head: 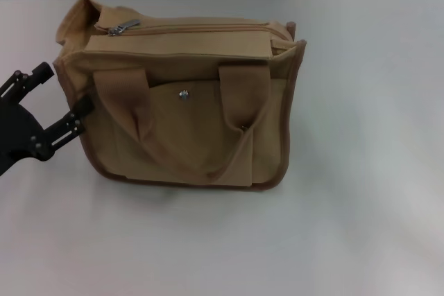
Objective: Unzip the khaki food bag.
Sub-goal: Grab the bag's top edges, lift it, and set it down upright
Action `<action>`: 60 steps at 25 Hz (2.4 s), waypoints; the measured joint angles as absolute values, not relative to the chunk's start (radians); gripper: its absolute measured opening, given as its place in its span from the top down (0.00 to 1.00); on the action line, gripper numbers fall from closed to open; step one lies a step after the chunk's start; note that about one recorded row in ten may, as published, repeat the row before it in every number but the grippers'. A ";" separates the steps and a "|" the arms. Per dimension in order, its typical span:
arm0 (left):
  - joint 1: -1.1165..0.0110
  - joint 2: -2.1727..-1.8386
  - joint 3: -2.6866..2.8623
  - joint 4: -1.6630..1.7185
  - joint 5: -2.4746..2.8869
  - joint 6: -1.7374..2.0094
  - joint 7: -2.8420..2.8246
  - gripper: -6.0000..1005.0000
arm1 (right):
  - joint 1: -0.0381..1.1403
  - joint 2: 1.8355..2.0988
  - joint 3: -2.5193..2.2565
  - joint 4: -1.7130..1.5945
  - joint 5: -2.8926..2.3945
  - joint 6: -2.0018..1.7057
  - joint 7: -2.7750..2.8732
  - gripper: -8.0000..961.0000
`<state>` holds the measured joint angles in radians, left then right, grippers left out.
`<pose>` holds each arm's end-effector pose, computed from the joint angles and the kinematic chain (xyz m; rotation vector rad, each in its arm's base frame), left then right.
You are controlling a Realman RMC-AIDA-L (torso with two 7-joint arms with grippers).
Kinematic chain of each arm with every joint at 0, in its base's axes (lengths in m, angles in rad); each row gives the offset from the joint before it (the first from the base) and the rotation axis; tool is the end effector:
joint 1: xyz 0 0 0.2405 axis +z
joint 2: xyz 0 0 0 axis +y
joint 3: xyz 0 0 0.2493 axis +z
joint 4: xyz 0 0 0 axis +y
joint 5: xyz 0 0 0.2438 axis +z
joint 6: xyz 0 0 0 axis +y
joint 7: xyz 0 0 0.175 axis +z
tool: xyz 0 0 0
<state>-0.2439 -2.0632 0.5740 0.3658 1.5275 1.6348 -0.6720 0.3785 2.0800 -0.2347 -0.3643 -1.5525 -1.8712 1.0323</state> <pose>-0.3407 0.2863 0.0045 -2.1230 -0.3210 -0.9260 0.2945 0.3099 0.0586 -1.9019 0.4307 1.4497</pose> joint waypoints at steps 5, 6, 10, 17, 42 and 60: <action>-0.251 -2.065 0.601 0.364 1.544 1.634 -0.672 0.22 | 0.378 2.080 -0.235 -0.365 -1.553 -1.871 1.032 0.13; -0.260 -2.066 0.612 0.359 1.549 1.630 -0.672 0.22 | 0.378 2.080 -0.235 -0.365 -1.552 -1.871 1.032 0.13; -0.314 -2.070 0.637 0.309 1.551 1.579 -0.667 0.25 | 0.381 2.080 -0.250 -0.366 -1.553 -1.871 1.032 0.13; -0.337 -2.071 0.638 0.279 1.548 1.523 -0.634 0.33 | 0.377 2.080 -0.258 -0.368 -1.552 -1.870 1.032 0.13; -0.334 -2.072 0.637 0.276 1.534 1.569 -0.606 0.75 | 0.372 2.080 -0.251 -0.368 -1.546 -1.881 1.032 0.13; -0.336 -2.069 0.632 0.285 1.534 1.635 -0.611 0.91 | 0.371 2.080 -0.249 -0.368 -1.544 -1.892 1.032 0.13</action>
<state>-0.3363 -2.0692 0.6315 0.2852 1.5340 1.6349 -0.6113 0.3712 2.0801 -0.2488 -0.3677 -1.5443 -1.8920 1.0324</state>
